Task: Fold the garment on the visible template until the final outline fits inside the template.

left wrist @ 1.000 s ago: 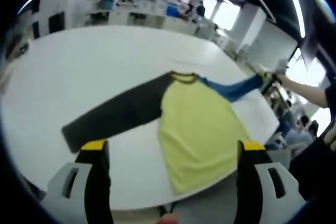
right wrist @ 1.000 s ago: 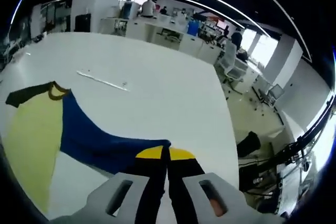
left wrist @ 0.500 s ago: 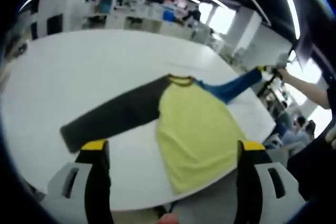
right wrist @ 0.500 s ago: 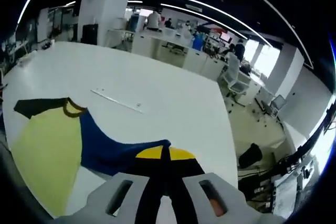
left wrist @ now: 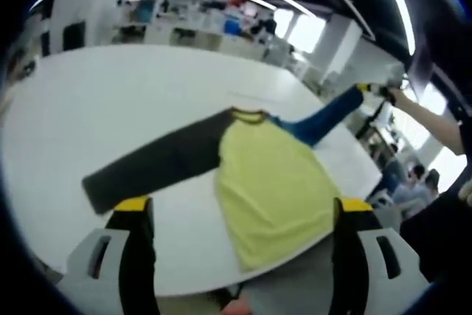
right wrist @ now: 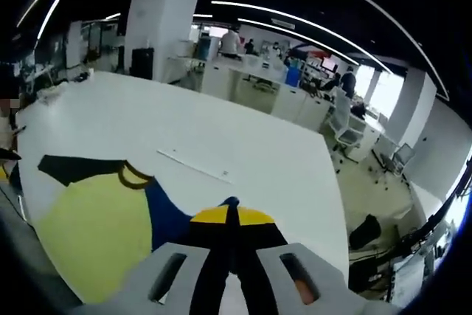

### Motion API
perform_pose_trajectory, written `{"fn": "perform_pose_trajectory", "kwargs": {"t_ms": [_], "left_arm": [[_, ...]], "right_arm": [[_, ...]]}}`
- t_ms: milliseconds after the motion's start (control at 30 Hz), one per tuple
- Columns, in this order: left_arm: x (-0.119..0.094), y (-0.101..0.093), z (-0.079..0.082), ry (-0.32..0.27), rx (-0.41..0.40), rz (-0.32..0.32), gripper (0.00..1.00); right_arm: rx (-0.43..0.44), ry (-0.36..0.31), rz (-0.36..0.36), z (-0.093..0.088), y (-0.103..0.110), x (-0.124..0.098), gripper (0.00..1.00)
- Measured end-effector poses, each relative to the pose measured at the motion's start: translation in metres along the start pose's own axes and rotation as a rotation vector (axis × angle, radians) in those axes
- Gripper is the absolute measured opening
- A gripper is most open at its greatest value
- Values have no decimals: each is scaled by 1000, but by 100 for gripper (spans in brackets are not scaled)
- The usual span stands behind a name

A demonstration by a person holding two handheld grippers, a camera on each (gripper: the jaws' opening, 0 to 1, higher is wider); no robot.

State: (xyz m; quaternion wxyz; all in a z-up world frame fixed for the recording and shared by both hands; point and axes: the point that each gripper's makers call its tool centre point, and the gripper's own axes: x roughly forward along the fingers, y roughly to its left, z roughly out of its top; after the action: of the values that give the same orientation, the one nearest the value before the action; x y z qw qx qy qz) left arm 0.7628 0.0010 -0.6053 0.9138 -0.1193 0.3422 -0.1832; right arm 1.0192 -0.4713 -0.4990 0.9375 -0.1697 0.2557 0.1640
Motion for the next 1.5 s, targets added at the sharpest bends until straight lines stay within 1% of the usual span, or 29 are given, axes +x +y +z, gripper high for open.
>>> {"fn": "perform_pose_trajectory", "kwargs": {"t_ms": [200, 233, 400, 433, 467, 500, 667, 800, 900, 1067, 1133, 1233, 1400, 1500], "left_arm": [[-6, 2, -3, -3, -2, -3, 96], [-6, 2, -4, -3, -3, -3, 97], [-13, 3, -7, -6, -8, 3, 96], [-14, 3, -7, -6, -8, 5, 96], [-14, 2, -8, -6, -8, 5, 97], [-15, 1, -9, -7, -10, 5, 97], [-16, -6, -11, -3, -3, -3, 97], [-18, -12, -10, -12, -1, -13, 97], [-20, -12, -9, -15, 2, -16, 97], [-27, -9, -10, -22, 0, -8, 97], [-30, -6, -11, -27, -8, -3, 96], [-32, -2, -13, -26, -15, 3, 96], [-36, 0, -15, -31, -23, 10, 96], [-37, 1, -15, -32, -26, 14, 96]], "right_arm": [[20, -35, 49, 21, 27, 2, 2], [21, -37, 52, 23, 29, 2, 2], [13, -63, 102, 41, 56, 4, 2], [14, -69, 118, 44, 63, 4, 2], [13, -70, 120, 45, 65, 4, 2], [11, -79, 135, 50, 73, 5, 2], [19, -88, 189, 60, 100, 9, 2], [16, -88, 223, 66, 120, 12, 2], [10, -84, 248, 70, 134, 17, 2], [8, -80, 281, 77, 152, 26, 2], [14, -81, 304, 81, 162, 30, 2], [-2, -78, 323, 85, 174, 34, 2], [-23, -67, 356, 87, 193, 41, 2], [-32, -65, 368, 87, 201, 43, 2]]}}
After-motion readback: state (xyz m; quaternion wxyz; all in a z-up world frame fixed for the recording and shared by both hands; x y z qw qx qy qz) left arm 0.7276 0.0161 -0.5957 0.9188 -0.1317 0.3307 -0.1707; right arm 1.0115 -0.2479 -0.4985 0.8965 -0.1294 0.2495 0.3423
